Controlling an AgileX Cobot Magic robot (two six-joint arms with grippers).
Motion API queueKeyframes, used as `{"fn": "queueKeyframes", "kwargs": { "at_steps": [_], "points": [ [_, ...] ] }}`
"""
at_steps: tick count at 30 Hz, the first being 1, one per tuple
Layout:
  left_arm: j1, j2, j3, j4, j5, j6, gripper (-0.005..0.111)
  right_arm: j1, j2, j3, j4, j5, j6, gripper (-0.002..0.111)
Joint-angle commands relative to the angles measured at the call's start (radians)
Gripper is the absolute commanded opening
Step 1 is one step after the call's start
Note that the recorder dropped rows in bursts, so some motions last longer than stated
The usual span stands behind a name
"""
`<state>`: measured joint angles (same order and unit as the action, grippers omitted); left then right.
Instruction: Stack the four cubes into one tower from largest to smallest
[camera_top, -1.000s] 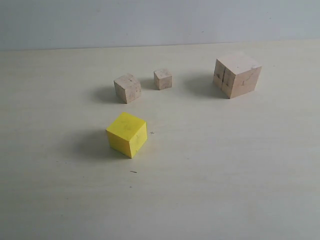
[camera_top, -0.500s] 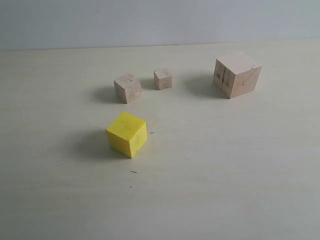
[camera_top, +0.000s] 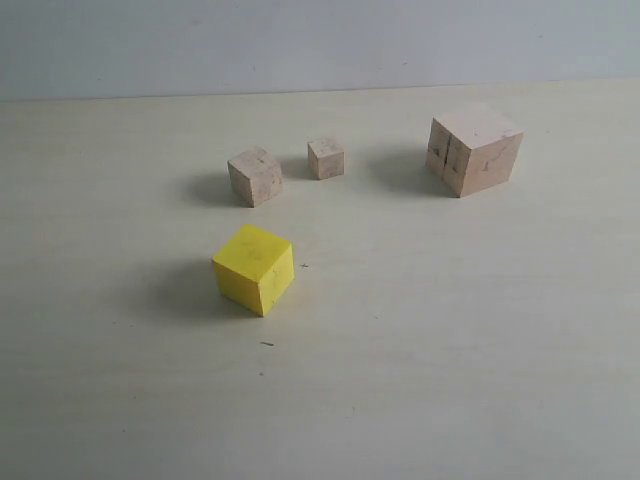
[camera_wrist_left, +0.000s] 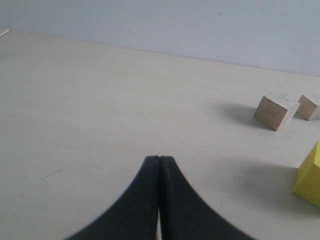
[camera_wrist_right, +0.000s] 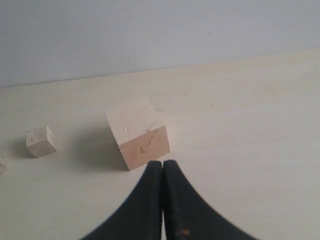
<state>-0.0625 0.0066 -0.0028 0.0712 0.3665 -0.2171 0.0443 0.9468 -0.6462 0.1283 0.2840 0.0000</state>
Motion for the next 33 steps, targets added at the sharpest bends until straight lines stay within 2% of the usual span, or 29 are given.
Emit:
{"fn": "queueKeyframes", "kwargs": {
  "at_steps": [1,9,15,17,25,33],
  "points": [
    [0.004,-0.007,0.003,0.002,-0.002,0.003,0.000,0.020,0.067,-0.021,0.003,0.008,0.000,0.000],
    [0.004,-0.007,0.003,0.002,-0.002,0.003,0.000,0.060,0.226,-0.097,-0.001,0.033,-0.046,0.000],
    [0.004,-0.007,0.003,0.002,-0.002,0.003,0.000,0.060,0.406,-0.225,-0.001,0.089,-0.066,0.000],
    [0.004,-0.007,0.003,0.002,-0.002,0.003,0.000,0.060,0.453,-0.272,-0.001,0.108,-0.090,0.004],
    [0.004,-0.007,0.003,0.002,-0.002,0.003,0.000,0.060,0.643,-0.460,-0.009,0.171,-0.170,0.066],
    [0.004,-0.007,0.003,0.002,-0.002,0.003,0.000,0.060,0.758,-0.597,-0.015,0.285,-0.259,0.101]
  ]
}}
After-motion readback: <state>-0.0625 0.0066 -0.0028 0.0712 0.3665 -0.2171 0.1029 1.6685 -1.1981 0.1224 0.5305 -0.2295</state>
